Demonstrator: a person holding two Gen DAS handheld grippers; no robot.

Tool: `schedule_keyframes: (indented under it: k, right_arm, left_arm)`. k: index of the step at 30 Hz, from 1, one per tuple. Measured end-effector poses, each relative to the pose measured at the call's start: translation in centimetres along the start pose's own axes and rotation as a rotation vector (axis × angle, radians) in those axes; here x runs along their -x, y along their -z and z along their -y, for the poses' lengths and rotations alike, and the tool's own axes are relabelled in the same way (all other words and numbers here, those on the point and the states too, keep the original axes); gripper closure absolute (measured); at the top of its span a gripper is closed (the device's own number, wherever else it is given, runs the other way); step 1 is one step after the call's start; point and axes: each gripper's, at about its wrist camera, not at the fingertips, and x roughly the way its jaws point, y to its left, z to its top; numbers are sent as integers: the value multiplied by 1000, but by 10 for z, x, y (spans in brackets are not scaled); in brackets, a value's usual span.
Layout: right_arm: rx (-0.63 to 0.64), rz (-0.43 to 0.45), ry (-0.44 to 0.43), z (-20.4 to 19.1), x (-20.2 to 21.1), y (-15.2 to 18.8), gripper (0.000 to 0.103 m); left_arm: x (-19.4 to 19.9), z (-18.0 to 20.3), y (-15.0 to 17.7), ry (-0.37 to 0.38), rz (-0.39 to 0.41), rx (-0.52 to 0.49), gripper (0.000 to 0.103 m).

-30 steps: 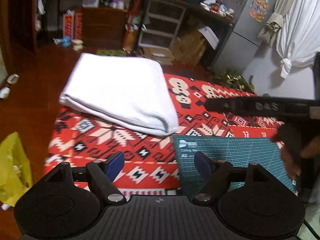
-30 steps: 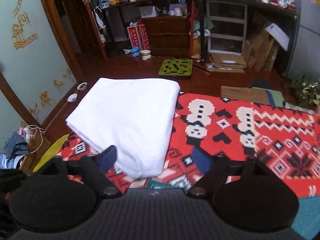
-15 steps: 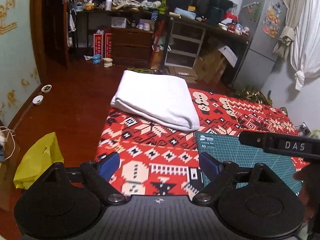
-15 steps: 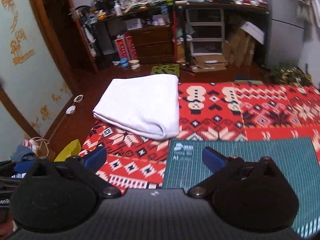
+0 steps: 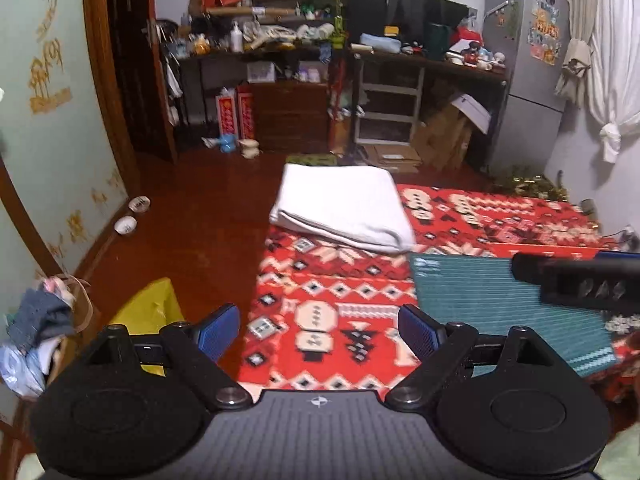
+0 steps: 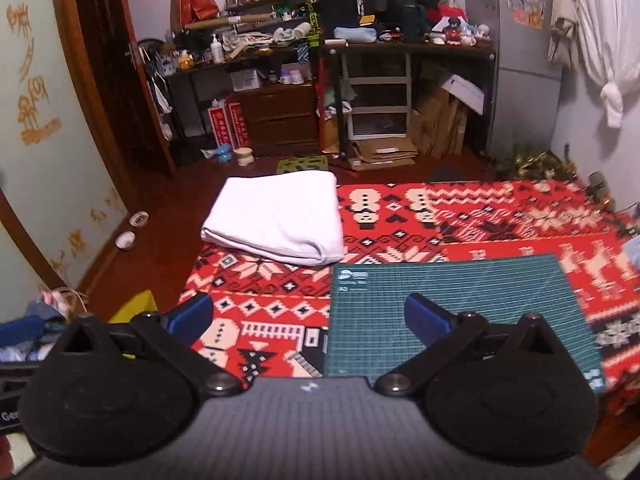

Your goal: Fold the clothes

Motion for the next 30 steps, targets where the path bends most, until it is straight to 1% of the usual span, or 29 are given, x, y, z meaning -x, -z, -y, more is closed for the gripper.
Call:
schedule_keyframes:
  k: [3, 5, 6, 7, 8, 10, 12, 17, 20, 23, 30]
  right_arm:
    - [72, -12, 58, -12, 21, 0, 0]
    - [117, -28, 60, -19, 31, 1, 0]
    - [140, -29, 69, -22, 35, 2, 0]
    - [160, -19, 98, -25, 40, 4, 0]
    - [174, -10, 110, -28, 43, 7, 0]
    - [196, -14, 103, -30, 48, 10, 0]
    - [171, -32, 99, -28, 49, 10, 0]
    - [107, -105, 51, -13, 43, 3, 0]
    - [115, -113, 46, -10, 38, 0, 0]
    - [138, -120, 53, -11, 33, -4, 0]
    - [159, -138, 45, -10, 11, -24, 0]
  left_arm:
    - [7, 4, 6, 16, -1, 8, 15]
    - [7, 12, 9, -29, -12, -56, 15]
    - [7, 15, 10, -49, -13, -61, 15]
    - [8, 18, 11, -69, -13, -67, 15]
    - [9, 19, 11, -74, -15, -58, 15]
    - [11, 20, 10, -83, -20, -39, 15]
    - [12, 20, 7, -99, -31, -26, 15]
    - [11, 20, -5, -134, -38, -4, 14]
    - [5, 20, -14, -138, -48, 13, 10]
    - [-3, 20, -24, -127, -68, 31, 10]
    - [-23, 25, -44, -147, -79, 31, 10]
